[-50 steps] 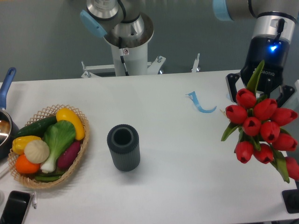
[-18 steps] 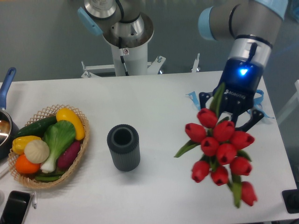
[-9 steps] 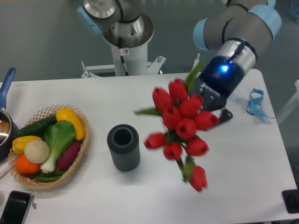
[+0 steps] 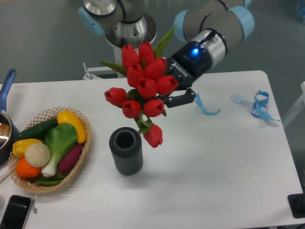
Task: Insert the flowers into the vase
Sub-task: 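Carry the red tulips over to the dark grey vase, then lower the tulip stems down into the vase opening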
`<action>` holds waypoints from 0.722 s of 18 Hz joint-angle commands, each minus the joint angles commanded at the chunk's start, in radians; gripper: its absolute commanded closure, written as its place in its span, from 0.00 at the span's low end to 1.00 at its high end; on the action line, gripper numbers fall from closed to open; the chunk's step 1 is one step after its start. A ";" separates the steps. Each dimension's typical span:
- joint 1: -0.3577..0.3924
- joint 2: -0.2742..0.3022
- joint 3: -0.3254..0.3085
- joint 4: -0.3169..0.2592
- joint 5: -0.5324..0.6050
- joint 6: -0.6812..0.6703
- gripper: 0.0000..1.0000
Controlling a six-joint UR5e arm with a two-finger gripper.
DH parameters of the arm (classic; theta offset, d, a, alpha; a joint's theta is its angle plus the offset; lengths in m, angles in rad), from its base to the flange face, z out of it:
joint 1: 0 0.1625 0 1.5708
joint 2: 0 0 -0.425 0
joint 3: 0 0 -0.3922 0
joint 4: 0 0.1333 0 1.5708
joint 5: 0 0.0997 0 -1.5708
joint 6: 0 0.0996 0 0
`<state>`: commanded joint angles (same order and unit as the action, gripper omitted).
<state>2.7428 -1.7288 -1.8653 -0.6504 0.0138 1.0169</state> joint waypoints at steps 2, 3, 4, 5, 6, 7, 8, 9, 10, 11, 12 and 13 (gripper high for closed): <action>-0.005 -0.003 -0.006 0.000 0.000 0.038 0.65; -0.008 -0.008 -0.005 0.000 -0.003 0.049 0.65; -0.018 -0.009 -0.005 0.000 -0.003 0.054 0.65; -0.023 -0.012 -0.003 0.000 -0.003 0.061 0.65; -0.026 -0.032 -0.005 0.000 -0.005 0.112 0.65; -0.034 -0.046 -0.006 0.000 -0.009 0.155 0.65; -0.040 -0.055 -0.008 0.000 -0.027 0.181 0.65; -0.040 -0.061 -0.009 -0.002 -0.061 0.189 0.65; -0.038 -0.063 -0.009 -0.002 -0.070 0.192 0.65; -0.038 -0.063 -0.009 -0.002 -0.072 0.192 0.65; -0.038 -0.063 -0.011 -0.002 -0.071 0.192 0.65; -0.040 -0.066 -0.012 -0.002 -0.071 0.195 0.65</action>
<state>2.7029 -1.7947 -1.8776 -0.6519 -0.0568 1.2118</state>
